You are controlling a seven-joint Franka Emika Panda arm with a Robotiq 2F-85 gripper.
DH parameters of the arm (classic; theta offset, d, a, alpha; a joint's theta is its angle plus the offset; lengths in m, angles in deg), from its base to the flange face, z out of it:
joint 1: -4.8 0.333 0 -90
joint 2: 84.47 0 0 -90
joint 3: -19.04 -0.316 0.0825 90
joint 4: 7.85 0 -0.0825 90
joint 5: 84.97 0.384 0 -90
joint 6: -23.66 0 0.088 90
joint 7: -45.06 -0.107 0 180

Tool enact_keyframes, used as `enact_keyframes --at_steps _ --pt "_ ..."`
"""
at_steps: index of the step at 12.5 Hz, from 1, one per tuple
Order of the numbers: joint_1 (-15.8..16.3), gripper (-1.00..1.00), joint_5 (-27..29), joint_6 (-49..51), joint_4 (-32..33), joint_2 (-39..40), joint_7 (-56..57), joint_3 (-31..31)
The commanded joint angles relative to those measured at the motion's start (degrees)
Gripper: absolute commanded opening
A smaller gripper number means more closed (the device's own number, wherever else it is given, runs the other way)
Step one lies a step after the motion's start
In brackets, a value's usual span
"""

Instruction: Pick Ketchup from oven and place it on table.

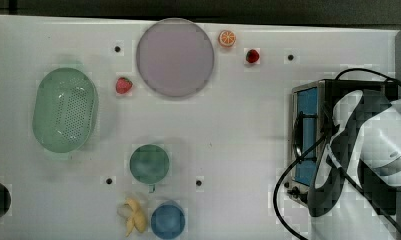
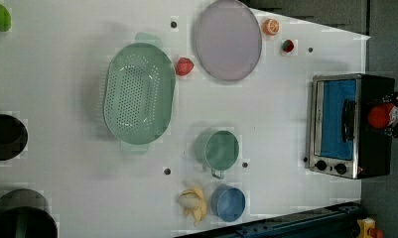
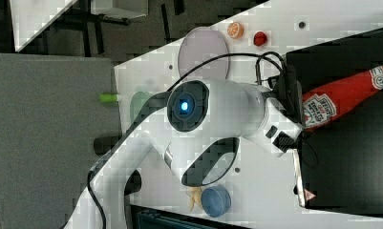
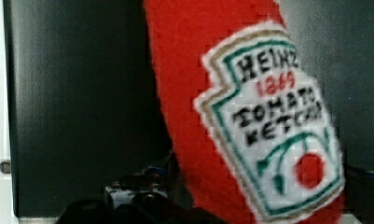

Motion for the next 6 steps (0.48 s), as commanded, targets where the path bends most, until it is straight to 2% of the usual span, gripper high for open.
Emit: enact_keyframes --at_steps 1,2,6 --pt "-1.0 0.43 1.0 -2.1 -0.2 -2.3 -1.5 0.2" --pt "-1.0 0.26 1.0 -2.3 -0.1 -2.3 -1.5 0.3" --pt "0.0 0.26 0.6 -1.4 -2.5 -4.9 -0.9 0.3"
